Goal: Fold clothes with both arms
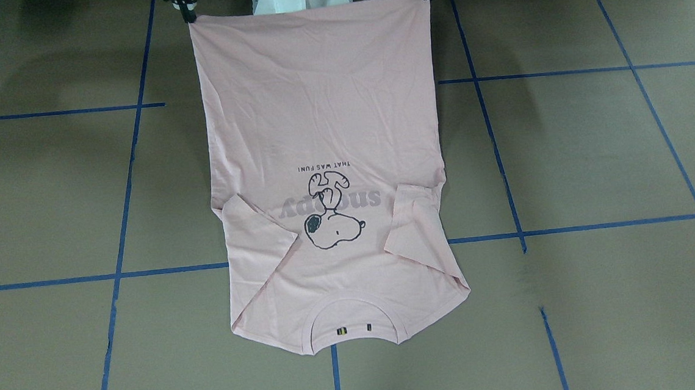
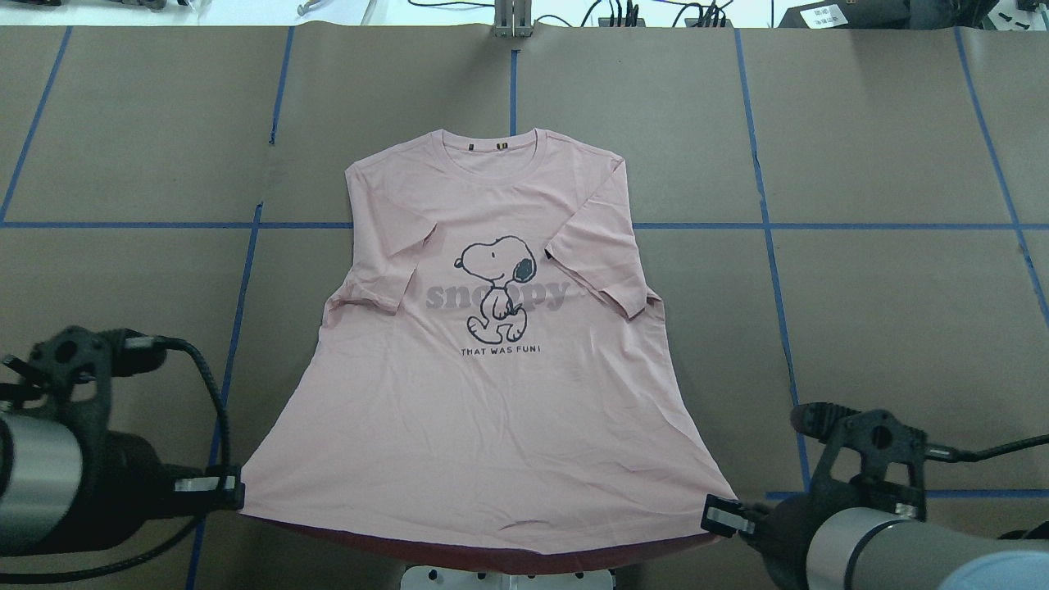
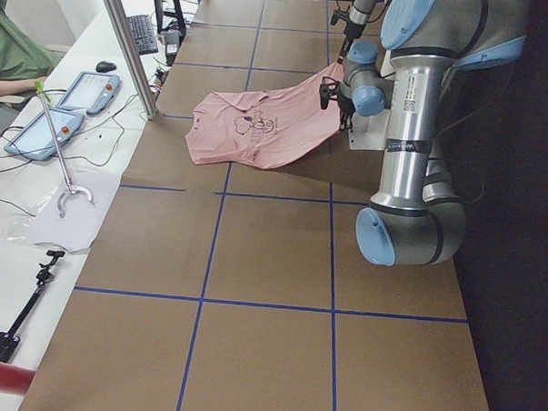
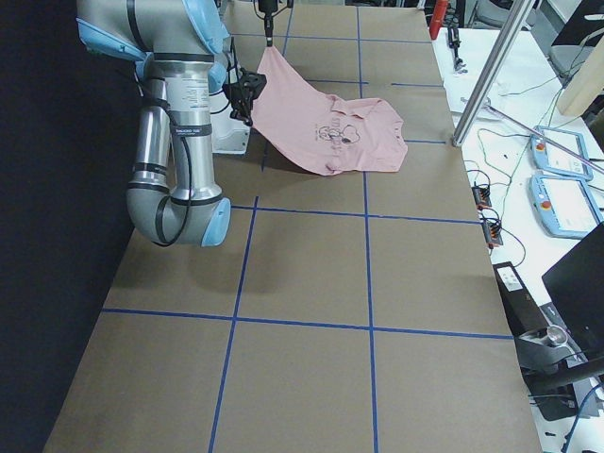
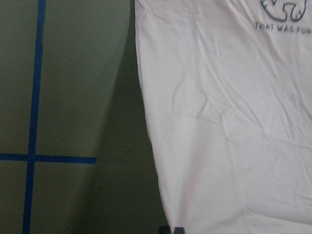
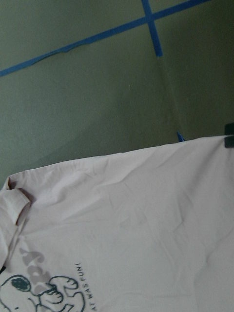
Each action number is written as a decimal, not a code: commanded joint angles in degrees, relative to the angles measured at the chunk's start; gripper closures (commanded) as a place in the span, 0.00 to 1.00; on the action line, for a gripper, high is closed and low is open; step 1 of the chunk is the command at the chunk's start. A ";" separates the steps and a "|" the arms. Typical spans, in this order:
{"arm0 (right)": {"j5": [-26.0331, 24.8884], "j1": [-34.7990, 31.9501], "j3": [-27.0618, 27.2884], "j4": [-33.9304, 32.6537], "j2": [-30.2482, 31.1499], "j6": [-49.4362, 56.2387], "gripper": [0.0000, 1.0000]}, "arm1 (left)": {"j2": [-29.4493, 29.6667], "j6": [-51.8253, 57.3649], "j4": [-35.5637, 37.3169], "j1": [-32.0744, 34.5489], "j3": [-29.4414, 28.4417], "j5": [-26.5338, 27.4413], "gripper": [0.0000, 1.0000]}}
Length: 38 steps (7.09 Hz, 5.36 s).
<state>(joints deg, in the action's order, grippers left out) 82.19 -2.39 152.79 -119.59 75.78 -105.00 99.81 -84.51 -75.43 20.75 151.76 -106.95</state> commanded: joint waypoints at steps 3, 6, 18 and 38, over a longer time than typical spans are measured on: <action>12.75 -24.04 -8.15 -5.13 -12.03 23.01 1.00 | 16.00 21.78 6.52 20.67 -16.69 -4.66 1.00; 16.16 -37.05 -34.92 16.04 -17.06 27.66 1.00 | 20.59 31.42 1.02 29.43 -32.18 -4.67 1.00; 16.49 -40.31 -75.82 44.63 -28.93 39.49 0.00 | 19.76 32.56 -37.87 25.66 -63.15 -0.45 0.00; 26.45 -46.83 -62.96 44.80 -17.33 54.46 0.00 | 2.85 22.93 -43.31 14.63 -50.75 6.32 1.00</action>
<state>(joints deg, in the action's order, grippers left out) 108.70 -49.30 89.92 -74.80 58.45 -50.46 102.74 -67.44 -118.74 31.62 102.84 -100.66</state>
